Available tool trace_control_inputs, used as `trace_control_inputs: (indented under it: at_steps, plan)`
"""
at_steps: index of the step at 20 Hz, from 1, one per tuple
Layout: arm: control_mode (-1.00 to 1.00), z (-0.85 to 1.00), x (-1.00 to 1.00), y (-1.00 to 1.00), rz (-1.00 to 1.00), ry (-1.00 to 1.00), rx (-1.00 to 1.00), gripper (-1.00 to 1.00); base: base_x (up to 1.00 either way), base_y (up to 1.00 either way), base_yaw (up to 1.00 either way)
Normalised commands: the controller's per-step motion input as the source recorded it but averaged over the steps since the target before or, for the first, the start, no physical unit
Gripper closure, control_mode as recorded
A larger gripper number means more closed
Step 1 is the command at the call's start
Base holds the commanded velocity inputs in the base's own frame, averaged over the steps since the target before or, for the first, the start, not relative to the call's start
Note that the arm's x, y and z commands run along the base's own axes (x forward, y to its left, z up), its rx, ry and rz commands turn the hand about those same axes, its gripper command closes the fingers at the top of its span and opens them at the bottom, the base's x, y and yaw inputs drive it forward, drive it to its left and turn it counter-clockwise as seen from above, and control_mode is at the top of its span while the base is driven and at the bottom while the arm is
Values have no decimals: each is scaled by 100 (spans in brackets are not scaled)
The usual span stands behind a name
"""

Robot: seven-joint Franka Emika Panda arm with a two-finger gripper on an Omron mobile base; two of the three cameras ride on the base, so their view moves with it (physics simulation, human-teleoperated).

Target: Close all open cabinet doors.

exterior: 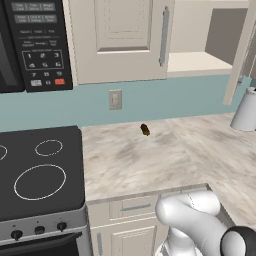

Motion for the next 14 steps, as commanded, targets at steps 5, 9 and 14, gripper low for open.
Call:
trace_control_inputs:
  at_steps: [5, 9, 14]
  plan:
    - [-100, -5, 41, -11, 0, 0, 13, -100, 0, 0, 0]
    - [-100, 0, 20, -12, 0, 0, 6, -100, 0, 0, 0]
    - [-100, 0, 29, -3, 0, 1, 3, -100, 0, 0, 0]
